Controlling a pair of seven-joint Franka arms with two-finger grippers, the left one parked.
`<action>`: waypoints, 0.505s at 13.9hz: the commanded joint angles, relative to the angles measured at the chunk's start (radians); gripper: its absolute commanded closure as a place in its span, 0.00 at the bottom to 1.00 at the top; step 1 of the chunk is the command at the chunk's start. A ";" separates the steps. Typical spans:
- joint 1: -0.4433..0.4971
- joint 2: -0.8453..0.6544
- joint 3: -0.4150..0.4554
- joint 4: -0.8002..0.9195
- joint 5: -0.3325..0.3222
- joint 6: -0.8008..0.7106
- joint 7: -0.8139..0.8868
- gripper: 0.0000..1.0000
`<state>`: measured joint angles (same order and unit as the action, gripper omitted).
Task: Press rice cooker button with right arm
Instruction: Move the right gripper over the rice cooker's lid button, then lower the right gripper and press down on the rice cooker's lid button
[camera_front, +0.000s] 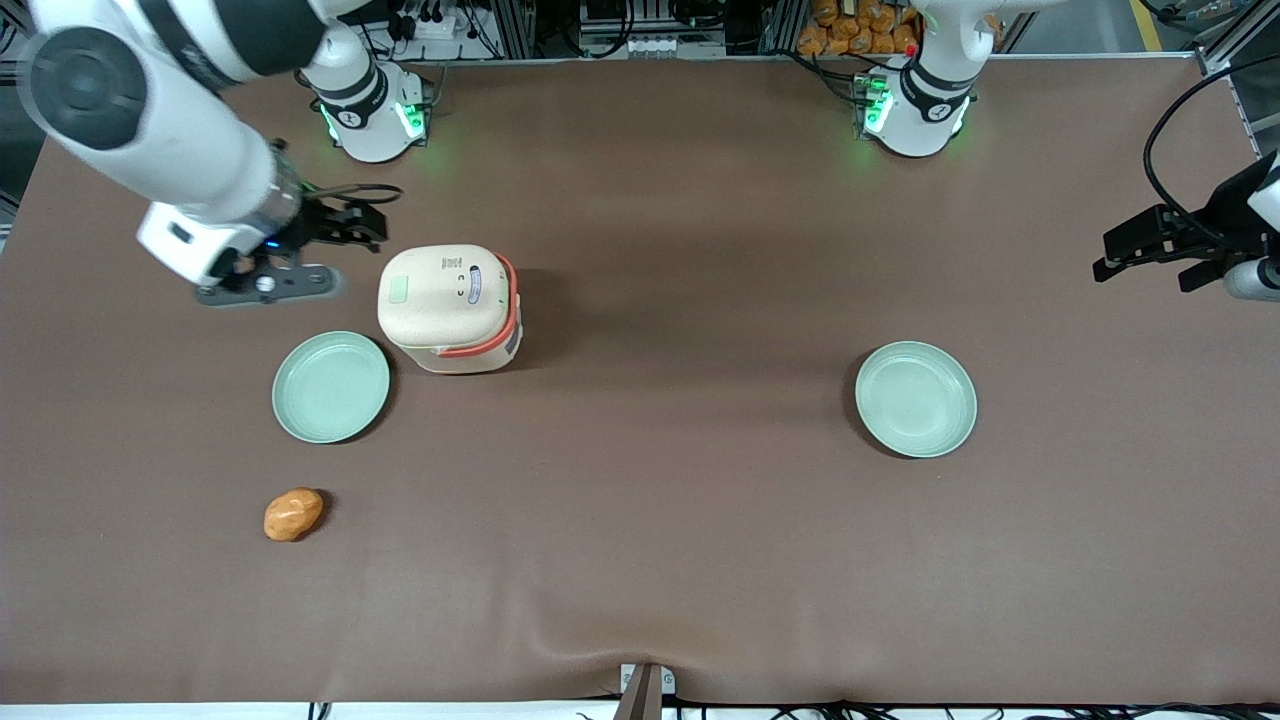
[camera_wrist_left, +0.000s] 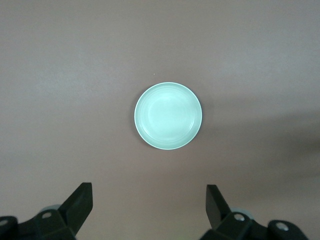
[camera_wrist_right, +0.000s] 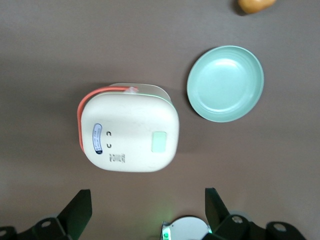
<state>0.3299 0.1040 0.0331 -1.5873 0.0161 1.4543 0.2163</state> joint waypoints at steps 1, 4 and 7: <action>0.014 -0.015 -0.004 -0.107 -0.002 0.082 0.012 0.08; 0.003 0.003 -0.004 -0.175 -0.002 0.120 -0.001 0.49; -0.011 0.033 -0.004 -0.215 -0.002 0.139 -0.002 0.79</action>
<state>0.3372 0.1333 0.0263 -1.7712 0.0159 1.5731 0.2178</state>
